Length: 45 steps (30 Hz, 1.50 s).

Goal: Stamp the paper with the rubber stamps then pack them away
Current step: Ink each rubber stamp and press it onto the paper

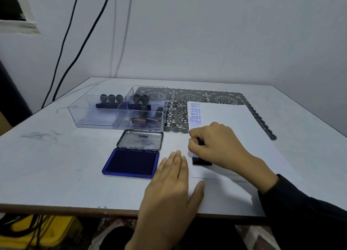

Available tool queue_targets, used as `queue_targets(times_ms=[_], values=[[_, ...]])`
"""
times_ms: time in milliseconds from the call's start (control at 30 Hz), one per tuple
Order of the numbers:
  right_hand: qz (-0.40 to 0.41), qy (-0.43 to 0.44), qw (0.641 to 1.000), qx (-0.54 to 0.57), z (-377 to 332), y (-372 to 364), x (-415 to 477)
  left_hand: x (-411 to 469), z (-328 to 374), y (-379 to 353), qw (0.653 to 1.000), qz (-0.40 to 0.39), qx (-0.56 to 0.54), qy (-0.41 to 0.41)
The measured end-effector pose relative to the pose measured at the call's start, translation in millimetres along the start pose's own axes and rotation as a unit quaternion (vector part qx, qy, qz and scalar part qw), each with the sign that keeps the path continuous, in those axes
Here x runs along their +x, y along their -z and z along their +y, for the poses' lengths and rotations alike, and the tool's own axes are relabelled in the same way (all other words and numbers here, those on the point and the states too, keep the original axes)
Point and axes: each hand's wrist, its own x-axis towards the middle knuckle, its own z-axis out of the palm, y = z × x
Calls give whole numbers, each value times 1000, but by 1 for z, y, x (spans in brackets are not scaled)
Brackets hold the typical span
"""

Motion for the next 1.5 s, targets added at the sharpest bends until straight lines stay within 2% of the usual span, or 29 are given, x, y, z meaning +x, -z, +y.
queue_targets(times_ms=[367,533,633,700,800,900,967,1067,1100,1233,1500], values=[[-6,-2,998,-61,-6,-6,-1,0,3,0,999,-13,30,12],[2,-24,1000,1,-3,-8,1,-1,2,-2,999,-9,33,6],[20,-83,989,121,7,4,5,-2,0,-2,999,-6,37,7],[83,-121,954,263,16,16,6,-3,0,-1,999,-14,34,11],[155,-191,857,452,37,31,3,-1,-2,3,1000,-25,15,7],[180,-272,798,506,71,36,-9,3,-3,11,998,-63,12,-3],[215,-296,775,516,93,33,-21,8,0,20,995,-94,-17,3],[259,-327,738,530,113,30,-42,18,1,23,992,-96,-82,4],[267,-331,731,534,118,30,-47,21,1,22,990,-104,-90,4],[259,-350,743,508,129,27,-59,26,6,26,984,-124,-120,31],[257,-362,686,577,113,34,-66,20,2,23,974,-101,-194,58]])
